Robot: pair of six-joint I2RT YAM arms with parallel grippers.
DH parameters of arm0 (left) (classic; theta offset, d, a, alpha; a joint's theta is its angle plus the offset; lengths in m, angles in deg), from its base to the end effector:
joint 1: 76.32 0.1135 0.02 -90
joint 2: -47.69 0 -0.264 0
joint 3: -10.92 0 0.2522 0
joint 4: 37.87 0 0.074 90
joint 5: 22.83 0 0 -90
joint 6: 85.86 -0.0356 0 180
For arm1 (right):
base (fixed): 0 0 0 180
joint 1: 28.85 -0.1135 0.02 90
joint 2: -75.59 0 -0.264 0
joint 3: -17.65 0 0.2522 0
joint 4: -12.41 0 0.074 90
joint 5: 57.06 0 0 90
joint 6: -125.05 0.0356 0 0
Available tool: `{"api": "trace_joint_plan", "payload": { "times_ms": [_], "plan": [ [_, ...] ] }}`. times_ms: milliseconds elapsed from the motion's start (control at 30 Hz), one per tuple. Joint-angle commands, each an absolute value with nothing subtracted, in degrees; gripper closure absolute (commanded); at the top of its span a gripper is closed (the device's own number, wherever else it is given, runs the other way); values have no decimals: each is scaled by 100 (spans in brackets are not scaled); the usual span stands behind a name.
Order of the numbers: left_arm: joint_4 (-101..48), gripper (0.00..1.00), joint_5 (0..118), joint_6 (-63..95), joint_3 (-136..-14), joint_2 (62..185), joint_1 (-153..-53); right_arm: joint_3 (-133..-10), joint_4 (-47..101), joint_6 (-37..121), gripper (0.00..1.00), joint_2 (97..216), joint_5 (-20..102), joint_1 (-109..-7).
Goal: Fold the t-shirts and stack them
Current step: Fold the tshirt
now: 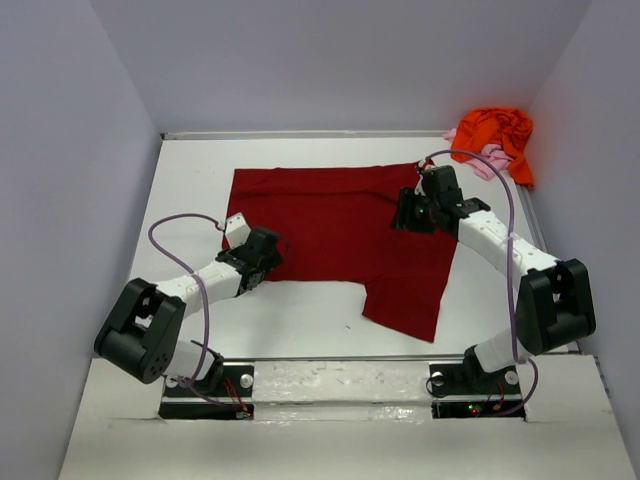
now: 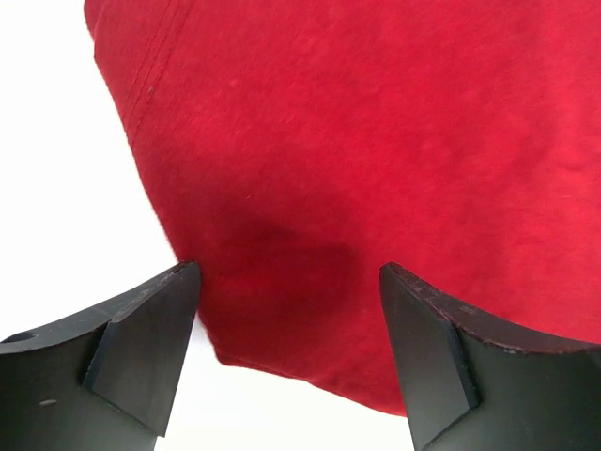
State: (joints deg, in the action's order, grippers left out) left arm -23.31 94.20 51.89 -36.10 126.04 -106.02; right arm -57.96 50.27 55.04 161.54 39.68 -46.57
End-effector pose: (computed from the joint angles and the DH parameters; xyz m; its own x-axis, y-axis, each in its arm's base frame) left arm 0.2301 -0.1126 0.1650 -0.5426 -0.4496 -0.7095 -0.3497 0.8889 -0.2958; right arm 0.3058 0.1021 0.2501 -0.7961 0.1020 -0.5965 -0.1113 0.9442 0.3101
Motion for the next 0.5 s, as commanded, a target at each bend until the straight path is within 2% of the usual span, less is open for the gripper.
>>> {"api": "trace_joint_plan", "payload": {
  "times_ms": [0, 367, 467],
  "plan": [
    [-2157, 12, 9635, 5388, -3712, 12548, -10629, -5650, 4569, 5580, 43, 15978, 4076, -4687],
    [-1576, 11, 9689, 5371, -3739, 12047, -10647, -5597, 4402, 5588, 43, 16040, 4164, -4687],
    [-1821, 12, 9767, 5336, -3528, 11941, -10647, -5544, 4367, 5580, 44, 16022, 4120, -4687]
  ]
}}
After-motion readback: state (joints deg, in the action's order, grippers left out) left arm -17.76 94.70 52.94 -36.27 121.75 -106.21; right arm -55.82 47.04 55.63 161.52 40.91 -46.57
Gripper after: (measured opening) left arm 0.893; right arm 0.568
